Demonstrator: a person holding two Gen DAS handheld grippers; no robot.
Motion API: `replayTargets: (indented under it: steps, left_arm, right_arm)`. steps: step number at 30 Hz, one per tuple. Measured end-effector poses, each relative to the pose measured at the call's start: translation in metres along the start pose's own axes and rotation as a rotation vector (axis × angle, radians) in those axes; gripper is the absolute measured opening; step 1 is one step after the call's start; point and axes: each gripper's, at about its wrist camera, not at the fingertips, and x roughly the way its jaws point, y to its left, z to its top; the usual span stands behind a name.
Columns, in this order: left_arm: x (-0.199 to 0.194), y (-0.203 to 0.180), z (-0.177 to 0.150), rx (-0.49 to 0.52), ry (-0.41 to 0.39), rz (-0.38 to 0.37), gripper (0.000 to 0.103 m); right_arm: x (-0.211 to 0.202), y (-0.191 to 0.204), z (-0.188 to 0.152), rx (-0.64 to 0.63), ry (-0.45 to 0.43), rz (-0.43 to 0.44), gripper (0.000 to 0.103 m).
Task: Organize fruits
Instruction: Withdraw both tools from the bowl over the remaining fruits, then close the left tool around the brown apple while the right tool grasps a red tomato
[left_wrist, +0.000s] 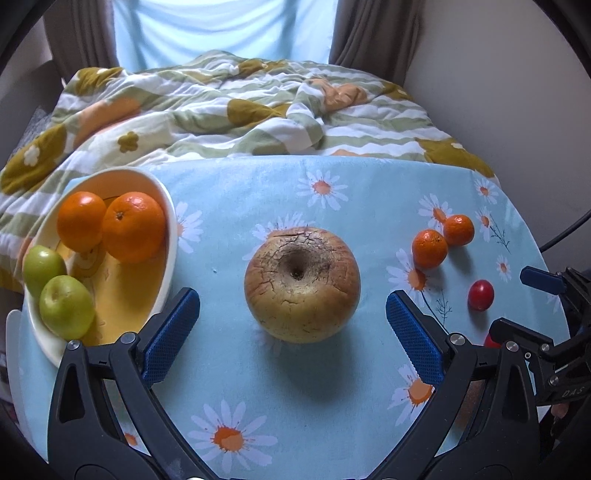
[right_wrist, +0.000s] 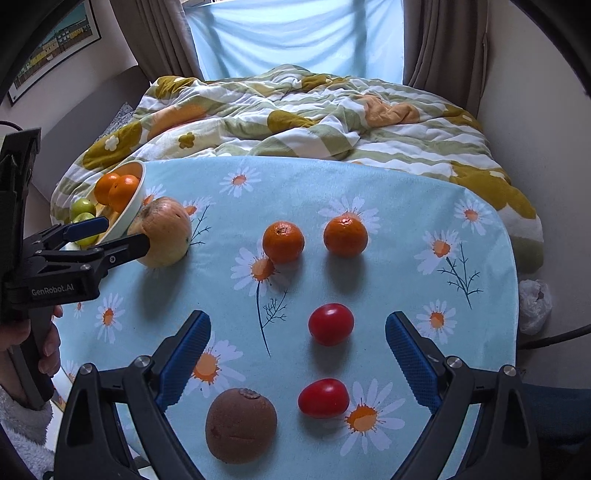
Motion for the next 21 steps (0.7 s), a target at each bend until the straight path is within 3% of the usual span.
replayTargets:
  steps: [8,12,16,21]
  left_arm:
    - [0.031,-0.005,0.005,0.009,0.049,-0.016,0.103]
    - [0.041,-0.004,0.005,0.0,0.076,-0.021,0.083]
    - [0.045,-0.003,0.004,0.004,0.086,-0.022,0.08]
    - [0.044,-0.004,0.004,0.014,0.088,-0.012,0.079]
  right_arm:
    - [0.019,-0.013,-0.002,0.028,0.03,-0.001,0.094]
    - [0.024,-0.016,-0.002,0.031,0.044,0.004,0.087]
    - [0.027,-0.016,-0.001,0.032,0.048,0.004,0.086]
    - [0.033,-0.018,0.0,0.029,0.068,0.007,0.069]
